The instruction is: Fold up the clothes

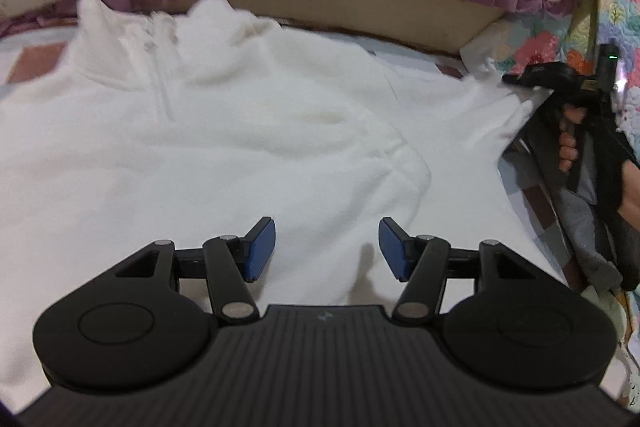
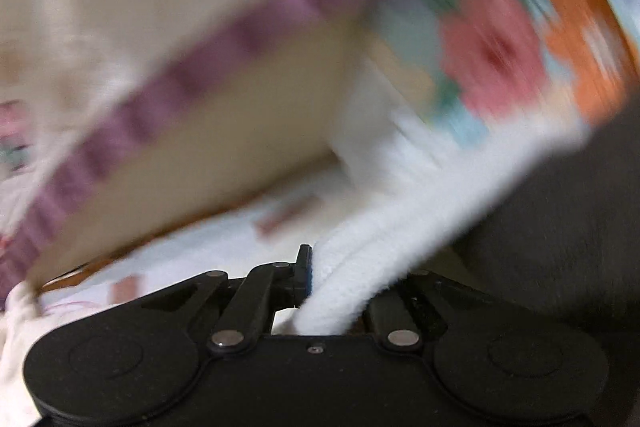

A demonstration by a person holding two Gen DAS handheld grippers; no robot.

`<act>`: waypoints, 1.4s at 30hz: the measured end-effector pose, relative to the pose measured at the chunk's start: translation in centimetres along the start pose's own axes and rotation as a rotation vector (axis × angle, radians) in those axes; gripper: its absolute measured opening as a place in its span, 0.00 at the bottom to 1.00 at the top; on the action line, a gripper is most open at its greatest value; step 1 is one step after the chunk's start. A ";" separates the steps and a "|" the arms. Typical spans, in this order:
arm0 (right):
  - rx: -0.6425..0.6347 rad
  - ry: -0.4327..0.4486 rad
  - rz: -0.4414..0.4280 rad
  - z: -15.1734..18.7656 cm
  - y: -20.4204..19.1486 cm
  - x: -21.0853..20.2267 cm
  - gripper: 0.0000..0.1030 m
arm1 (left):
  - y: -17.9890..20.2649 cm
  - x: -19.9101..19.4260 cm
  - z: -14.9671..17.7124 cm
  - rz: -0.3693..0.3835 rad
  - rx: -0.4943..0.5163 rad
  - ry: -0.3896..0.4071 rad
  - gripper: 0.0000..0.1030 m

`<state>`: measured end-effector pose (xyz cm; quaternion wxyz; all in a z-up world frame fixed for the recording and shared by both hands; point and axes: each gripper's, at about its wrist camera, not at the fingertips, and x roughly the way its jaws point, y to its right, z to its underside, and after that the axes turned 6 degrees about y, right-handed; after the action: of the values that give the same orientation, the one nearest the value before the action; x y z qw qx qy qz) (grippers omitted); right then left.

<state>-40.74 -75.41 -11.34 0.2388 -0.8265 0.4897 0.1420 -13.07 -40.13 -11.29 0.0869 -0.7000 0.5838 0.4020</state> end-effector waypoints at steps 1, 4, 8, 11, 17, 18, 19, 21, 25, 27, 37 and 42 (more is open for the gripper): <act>-0.026 0.028 -0.060 -0.3 -1.2 -1.0 0.08 | -0.4 -0.6 -0.2 -0.007 -0.003 0.010 0.55; -0.148 0.084 -0.251 -0.5 -6.4 -4.8 0.08 | -2.2 -3.0 -0.6 -0.036 -0.027 0.044 0.55; -0.344 0.099 -0.571 2.4 -14.5 -10.9 0.08 | -4.9 -6.0 0.2 -0.129 -0.012 0.091 0.65; -0.442 0.007 -0.798 7.0 -19.2 -14.5 0.09 | -7.2 -7.3 2.3 -0.219 0.005 0.137 0.68; -0.918 -0.210 -0.810 18.8 -22.9 -15.1 0.10 | -10.7 -6.8 4.3 -0.214 -0.124 0.112 0.68; -0.936 -0.229 -0.799 19.6 -22.6 -14.9 0.12 | -10.5 -6.9 4.2 -0.213 -0.111 0.117 0.68; -0.938 -0.237 -0.790 20.0 -22.3 -14.8 0.13 | -10.3 -6.9 4.2 -0.210 -0.099 0.124 0.68; -0.897 -0.272 -0.794 19.8 -22.0 -14.6 0.20 | -9.9 -6.8 4.1 -0.189 -0.083 0.138 0.68; -0.736 -0.408 -0.751 17.5 -21.8 -14.8 0.50 | -9.0 -6.1 4.5 -0.162 -0.064 0.110 0.68; -0.551 -0.500 -0.770 15.8 -20.9 -14.7 0.55 | -8.6 -5.7 4.7 -0.194 -0.046 0.057 0.68; 0.029 -0.473 -0.506 12.2 -14.6 -11.1 0.62 | -10.0 -7.0 5.4 -0.114 -0.113 0.044 0.67; 0.176 -0.448 -0.391 13.1 -13.2 -7.5 0.67 | -11.4 -8.3 5.2 -0.118 -0.209 0.041 0.67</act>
<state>-32.74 -57.49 -15.58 0.4344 -0.8293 0.2668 0.2289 -5.28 -27.37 -13.16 0.0246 -0.7464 0.4982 0.4405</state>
